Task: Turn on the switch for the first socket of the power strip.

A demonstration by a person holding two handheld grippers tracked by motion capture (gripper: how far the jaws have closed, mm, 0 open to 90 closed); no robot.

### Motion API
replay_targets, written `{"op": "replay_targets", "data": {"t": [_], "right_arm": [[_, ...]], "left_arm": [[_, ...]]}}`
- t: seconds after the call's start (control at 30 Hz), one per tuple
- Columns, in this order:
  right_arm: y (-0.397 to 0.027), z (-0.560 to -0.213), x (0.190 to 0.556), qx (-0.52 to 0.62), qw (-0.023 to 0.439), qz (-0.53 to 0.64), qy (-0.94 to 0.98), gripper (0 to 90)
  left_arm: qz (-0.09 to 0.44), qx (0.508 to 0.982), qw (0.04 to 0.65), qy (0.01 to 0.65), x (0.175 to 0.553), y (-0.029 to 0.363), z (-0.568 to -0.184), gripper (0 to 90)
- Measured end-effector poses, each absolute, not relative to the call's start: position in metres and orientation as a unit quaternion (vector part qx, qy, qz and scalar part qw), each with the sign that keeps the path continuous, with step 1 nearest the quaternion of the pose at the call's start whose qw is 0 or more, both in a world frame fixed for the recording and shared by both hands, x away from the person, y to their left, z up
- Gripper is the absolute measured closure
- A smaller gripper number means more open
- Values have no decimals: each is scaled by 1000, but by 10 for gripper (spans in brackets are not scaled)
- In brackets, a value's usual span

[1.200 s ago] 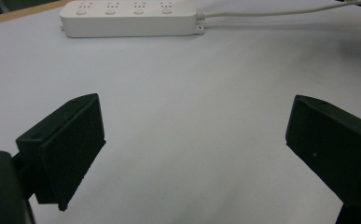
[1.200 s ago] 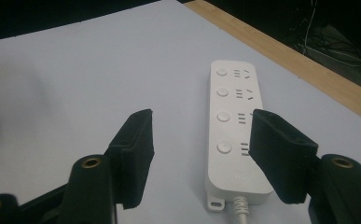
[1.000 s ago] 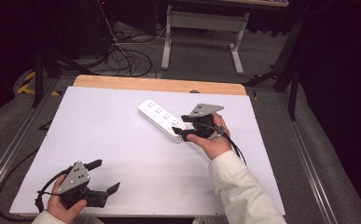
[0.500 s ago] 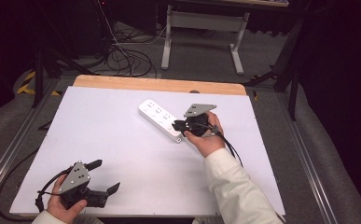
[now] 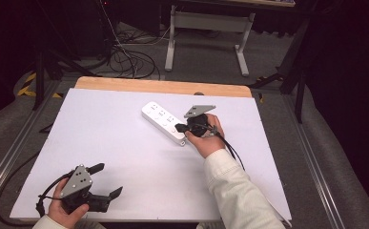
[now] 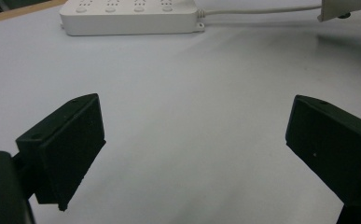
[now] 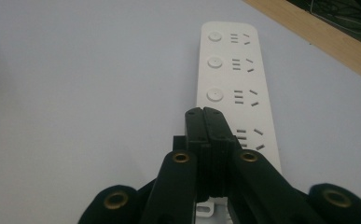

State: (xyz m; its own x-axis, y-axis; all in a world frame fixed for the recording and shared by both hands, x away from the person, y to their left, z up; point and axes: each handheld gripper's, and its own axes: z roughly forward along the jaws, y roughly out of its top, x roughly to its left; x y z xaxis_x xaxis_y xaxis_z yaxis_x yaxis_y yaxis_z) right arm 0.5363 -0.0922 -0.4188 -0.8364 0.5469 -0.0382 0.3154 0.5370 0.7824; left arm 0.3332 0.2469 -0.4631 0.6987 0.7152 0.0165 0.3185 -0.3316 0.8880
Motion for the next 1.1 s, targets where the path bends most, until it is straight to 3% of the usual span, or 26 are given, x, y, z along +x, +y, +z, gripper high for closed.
{"op": "replay_targets", "data": {"t": [1.1], "right_arm": [[-74,-453,563,275,147,381,870,900]], "left_arm": [[203,788,477,332,333,247,-464,54]]}}
